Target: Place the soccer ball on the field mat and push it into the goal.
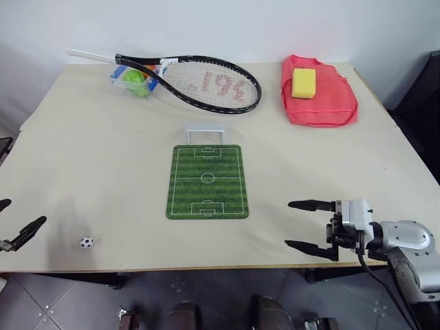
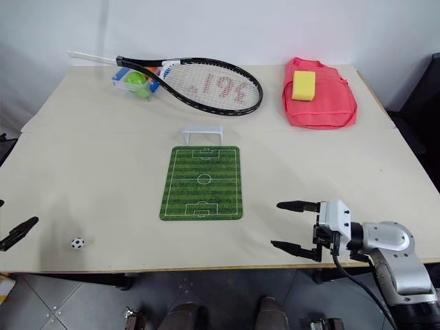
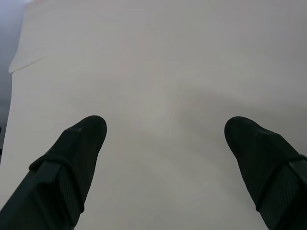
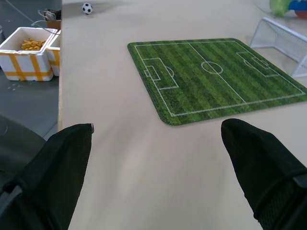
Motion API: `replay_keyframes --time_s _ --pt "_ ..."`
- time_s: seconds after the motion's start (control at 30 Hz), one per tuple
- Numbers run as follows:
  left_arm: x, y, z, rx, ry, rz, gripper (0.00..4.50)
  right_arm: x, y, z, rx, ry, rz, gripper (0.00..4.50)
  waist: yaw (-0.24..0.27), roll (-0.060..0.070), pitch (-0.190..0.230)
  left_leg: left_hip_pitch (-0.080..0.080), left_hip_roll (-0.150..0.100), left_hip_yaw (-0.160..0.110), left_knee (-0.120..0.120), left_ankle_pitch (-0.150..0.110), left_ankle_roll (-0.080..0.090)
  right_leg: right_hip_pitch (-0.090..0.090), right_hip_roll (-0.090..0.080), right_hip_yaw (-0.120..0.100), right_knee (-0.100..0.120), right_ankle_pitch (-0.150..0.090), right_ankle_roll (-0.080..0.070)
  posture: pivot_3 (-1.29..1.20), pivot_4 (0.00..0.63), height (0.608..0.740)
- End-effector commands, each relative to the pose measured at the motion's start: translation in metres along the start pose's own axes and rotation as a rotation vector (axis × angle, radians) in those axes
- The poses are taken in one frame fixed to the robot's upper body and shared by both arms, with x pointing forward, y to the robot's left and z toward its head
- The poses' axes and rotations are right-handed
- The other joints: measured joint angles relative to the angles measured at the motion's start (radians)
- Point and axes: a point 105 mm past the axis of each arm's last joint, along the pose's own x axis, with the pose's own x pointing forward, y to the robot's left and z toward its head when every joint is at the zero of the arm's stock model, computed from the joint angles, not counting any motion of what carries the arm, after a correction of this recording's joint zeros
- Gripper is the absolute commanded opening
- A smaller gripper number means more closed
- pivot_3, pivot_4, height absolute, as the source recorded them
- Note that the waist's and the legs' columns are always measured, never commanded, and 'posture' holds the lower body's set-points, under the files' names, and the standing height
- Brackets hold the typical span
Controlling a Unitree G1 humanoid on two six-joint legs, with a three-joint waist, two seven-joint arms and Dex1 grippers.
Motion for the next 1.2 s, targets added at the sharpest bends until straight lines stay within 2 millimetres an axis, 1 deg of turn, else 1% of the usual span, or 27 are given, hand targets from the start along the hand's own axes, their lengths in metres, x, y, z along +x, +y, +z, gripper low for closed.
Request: replay_keyframes --time_s 0.03,0.07,0.13,0.17,0.23,0.3,0.33,0.37,0.43,0.5,0.53,0.6,0.77,0.87,0.93,1.0,1.1,1.2 --pt "-0.004 0.009 0.008 0.043 0.007 0.011 4.48 0.003 -0.002 0.005 -0.029 -0.021 0.017 4.5 0.0 0.0 0.0 0.0 0.0 0.0 0.0 0.0 0.0 0.0 0.0 0.0 0.0 0.0 0.0 0.0 0.15 0.74" --pt "-0.003 0.009 0.009 0.039 0.001 0.011 4.48 0.004 -0.002 0.005 -0.025 -0.026 0.024 4.5 0.0 0.0 0.0 0.0 0.0 0.0 0.0 0.0 0.0 0.0 0.0 0.0 0.0 0.0 0.0 0.0 0.15 0.74" --pt "-0.005 0.007 0.009 -0.027 -0.031 -0.004 4.48 0.009 0.002 0.008 -0.011 -0.057 0.055 4.5 0.0 0.0 0.0 0.0 0.0 0.0 0.0 0.0 0.0 0.0 0.0 0.0 0.0 0.0 0.0 0.0 0.15 0.74" --pt "-0.006 0.004 0.01 -0.043 -0.05 -0.031 4.48 0.012 0.004 0.012 -0.01 -0.084 0.067 4.5 0.0 0.0 0.0 0.0 0.0 0.0 0.0 0.0 0.0 0.0 0.0 0.0 0.0 0.0 0.0 0.0 0.15 0.74" --pt "-0.01 -0.004 0.011 -0.066 -0.074 -0.106 4.48 0.02 0.007 0.024 0.019 -0.181 0.082 4.5 -0.001 0.0 0.0 0.0 0.0 0.0 0.0 0.0 0.0 0.0 0.0 0.0 0.001 0.0 0.0 0.0 0.15 0.74" --pt "-0.016 -0.011 0.004 -0.075 -0.048 -0.183 4.48 0.027 0.02 0.048 -0.008 -0.361 0.153 4.5 -0.002 0.0 0.0 0.0 0.0 0.001 0.001 0.0 0.0 0.0 0.0 0.0 0.001 0.0 0.0 0.0 0.15 0.74" --pt "-0.018 -0.013 0.0 -0.088 -0.032 -0.205 4.48 0.028 0.028 0.056 -0.021 -0.421 0.2 4.5 -0.003 0.0 0.0 0.001 0.0 0.001 0.001 0.0 0.0 0.0 0.0 0.0 0.001 0.0 0.0 0.0 0.15 0.74" --pt "-0.02 -0.013 -0.002 -0.098 -0.022 -0.218 4.48 0.028 0.033 0.06 -0.029 -0.454 0.231 4.5 -0.004 0.0 0.0 0.001 0.001 0.001 0.0 0.0 0.0 -0.001 0.0 0.0 0.001 0.0 0.0 0.0 0.15 0.74" --pt "-0.024 -0.018 -0.009 -0.1 0.025 -0.272 4.48 0.03 0.035 0.063 -0.023 -0.464 0.245 4.5 -0.002 -0.001 -0.001 0.001 0.001 0.001 0.001 0.0 0.0 -0.001 0.001 0.0 0.001 0.0 0.0 0.0 0.15 0.74" --pt "-0.029 -0.025 -0.014 -0.093 0.057 -0.323 4.48 0.029 0.039 0.072 -0.067 -0.551 0.264 4.5 -0.002 -0.004 -0.002 0.0 0.001 0.002 0.001 -0.001 0.001 -0.001 0.0 0.0 0.001 0.0 0.0 0.0 0.15 0.74" --pt "-0.032 -0.029 -0.018 -0.097 0.072 -0.353 4.48 0.029 0.042 0.073 -0.082 -0.563 0.283 4.5 -0.001 -0.004 -0.003 0.001 0.001 0.002 0.001 -0.001 0.0 -0.001 0.0 0.0 0.001 0.0 0.0 0.0 0.15 0.74" --pt "-0.034 -0.036 -0.021 -0.103 0.078 -0.395 4.48 0.029 0.042 0.071 -0.094 -0.553 0.287 4.5 0.001 -0.004 -0.002 0.001 0.001 0.002 0.001 -0.001 0.0 -0.001 0.0 0.0 0.002 0.0 0.0 0.0 0.15 0.74" --pt "-0.03 -0.056 -0.02 -0.126 0.039 -0.501 4.48 0.023 0.039 0.052 -0.112 -0.487 0.28 4.5 0.001 -0.005 -0.003 0.001 0.001 0.002 0.002 -0.001 0.0 -0.001 0.0 0.0 0.002 0.0 -0.001 0.0 0.15 0.74" --pt "-0.018 -0.074 -0.011 -0.143 -0.022 -0.562 4.48 0.018 0.038 0.038 -0.1 -0.447 0.268 4.5 0.001 -0.005 -0.003 0.001 0.001 0.002 0.002 -0.001 0.0 -0.001 0.0 0.0 0.002 0.0 -0.001 0.0 0.15 0.74" --pt "-0.013 -0.084 -0.006 -0.15 -0.039 -0.589 4.48 0.016 0.038 0.033 -0.093 -0.434 0.262 4.5 0.0 -0.005 -0.003 0.001 0.001 0.002 0.002 -0.001 0.0 -0.001 0.0 0.0 0.002 0.0 -0.001 0.0 0.15 0.74" --pt "-0.002 -0.094 -0.001 -0.166 -0.061 -0.596 4.48 0.013 0.039 0.027 -0.084 -0.42 0.254 4.5 0.0 -0.005 -0.003 0.001 0.001 0.002 0.002 -0.001 0.0 -0.001 0.0 0.0 0.002 0.0 -0.001 0.0 0.15 0.74" --pt "0.01 -0.101 0.005 -0.183 -0.076 -0.579 4.48 0.01 0.04 0.024 -0.083 -0.413 0.244 4.5 0.0 -0.005 -0.003 0.001 0.001 0.002 0.003 -0.001 0.0 -0.001 0.0 0.0 0.003 0.001 -0.001 0.0 0.15 0.74" --pt "0.014 -0.106 0.004 -0.186 -0.062 -0.578 4.48 0.009 0.041 0.024 -0.087 -0.41 0.237 4.5 -0.001 -0.005 -0.003 0.001 0.001 0.002 0.004 -0.001 0.0 -0.001 0.0 0.0 0.003 0.001 -0.001 0.0 0.15 0.74"
